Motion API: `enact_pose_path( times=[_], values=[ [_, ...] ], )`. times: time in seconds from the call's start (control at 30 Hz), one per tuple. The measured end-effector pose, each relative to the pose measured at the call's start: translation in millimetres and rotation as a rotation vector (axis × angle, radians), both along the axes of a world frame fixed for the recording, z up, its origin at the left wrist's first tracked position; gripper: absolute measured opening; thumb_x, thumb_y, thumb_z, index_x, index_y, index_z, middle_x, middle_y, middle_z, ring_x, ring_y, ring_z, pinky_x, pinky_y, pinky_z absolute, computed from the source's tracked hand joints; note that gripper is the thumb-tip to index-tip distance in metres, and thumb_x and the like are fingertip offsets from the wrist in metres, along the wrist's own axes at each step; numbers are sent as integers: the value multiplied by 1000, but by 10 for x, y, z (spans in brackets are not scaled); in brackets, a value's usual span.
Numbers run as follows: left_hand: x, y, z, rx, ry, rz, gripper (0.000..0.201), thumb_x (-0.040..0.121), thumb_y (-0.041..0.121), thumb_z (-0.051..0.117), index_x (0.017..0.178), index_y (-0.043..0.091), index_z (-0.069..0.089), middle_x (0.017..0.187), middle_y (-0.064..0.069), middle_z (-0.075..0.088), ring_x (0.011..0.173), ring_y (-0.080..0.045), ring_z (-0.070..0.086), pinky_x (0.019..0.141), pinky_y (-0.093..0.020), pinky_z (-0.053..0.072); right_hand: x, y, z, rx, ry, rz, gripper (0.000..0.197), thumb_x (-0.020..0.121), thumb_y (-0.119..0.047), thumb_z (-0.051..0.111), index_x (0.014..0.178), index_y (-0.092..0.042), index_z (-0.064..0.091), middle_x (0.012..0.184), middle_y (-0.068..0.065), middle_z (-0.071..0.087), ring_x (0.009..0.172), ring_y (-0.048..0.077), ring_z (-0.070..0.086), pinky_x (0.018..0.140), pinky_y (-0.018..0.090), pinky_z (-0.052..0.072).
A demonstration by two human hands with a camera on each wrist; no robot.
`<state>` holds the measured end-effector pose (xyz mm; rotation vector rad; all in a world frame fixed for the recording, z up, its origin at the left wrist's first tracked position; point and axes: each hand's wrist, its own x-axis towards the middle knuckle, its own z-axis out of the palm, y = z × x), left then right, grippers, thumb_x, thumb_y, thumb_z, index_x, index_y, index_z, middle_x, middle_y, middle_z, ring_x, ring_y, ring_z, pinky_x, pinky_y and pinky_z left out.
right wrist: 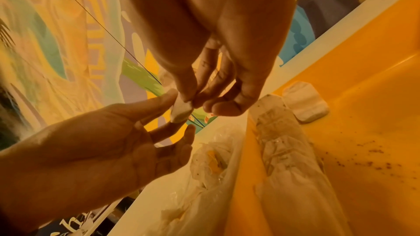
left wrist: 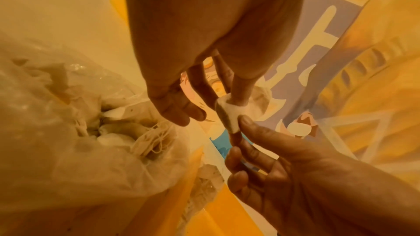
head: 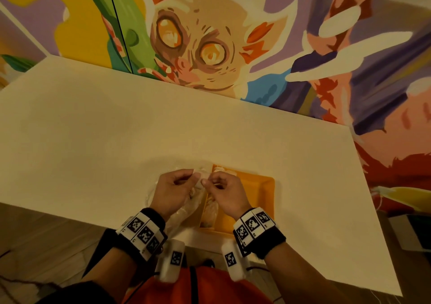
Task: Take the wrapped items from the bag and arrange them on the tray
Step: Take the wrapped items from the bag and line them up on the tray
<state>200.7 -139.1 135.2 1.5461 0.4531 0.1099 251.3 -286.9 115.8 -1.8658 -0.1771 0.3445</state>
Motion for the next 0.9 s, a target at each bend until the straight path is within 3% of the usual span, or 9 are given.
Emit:
enact_pose_path(
  times=[0.17,0.23,0.33,0.4,0.47,0.53,0.7,0.9],
  values=[
    [-12,-16,-14,78,58,-42,6,88,16,70,89,20,74,81,3,73,68,-3,65,65,-22,53,39,-54,-13,-19,-3,-37,15,86,-19,73,75,-26,66,77,-9,67,74,7,64,74,27,56],
    [-16,-8,-67,185,93,-94,5,88,18,70,89,22,73,85,5,72,73,-6,65,73,-27,55,79,-116,-43,-43,17,-56,17,86,-20,73,74,-29,65,77,-9,67,71,9,63,72,35,57],
    [-50,-1,-134,371,165,-223,8,87,25,69,94,26,72,93,9,72,83,-7,66,81,-33,57,164,-245,-97,-106,45,-111,13,85,-23,73,77,-28,64,82,-8,67,72,12,63,70,35,57],
    [-74,-28,-148,498,209,-290,15,88,29,67,102,26,71,98,10,71,85,-4,65,82,-26,55,223,-338,-121,-142,64,-152,12,85,-24,73,79,-26,64,82,-5,67,72,16,64,66,35,57],
    [-89,-84,-144,580,230,-325,19,90,27,65,108,22,69,100,11,69,83,0,61,70,-9,47,276,-424,-123,-168,73,-183,10,87,-22,71,81,-22,63,82,1,66,70,21,64,58,34,55],
    [-99,-145,-150,639,240,-354,19,90,24,65,109,20,67,100,10,68,80,1,58,61,-3,39,319,-503,-144,-198,86,-208,7,90,-18,68,87,-15,63,83,5,65,64,20,63,53,32,53],
    [-79,-207,-245,720,258,-430,22,90,20,64,111,16,67,104,2,69,88,-8,62,74,-16,51,421,-628,-295,-317,170,-219,9,92,-15,64,99,-11,64,86,7,68,68,21,62,68,37,55],
    [-54,-237,-341,793,251,-480,17,90,19,63,106,17,69,100,1,69,91,-11,61,84,-28,55,501,-645,-487,-408,288,-248,7,90,-15,65,86,-19,60,92,15,71,75,27,66,74,41,59]
  ],
)
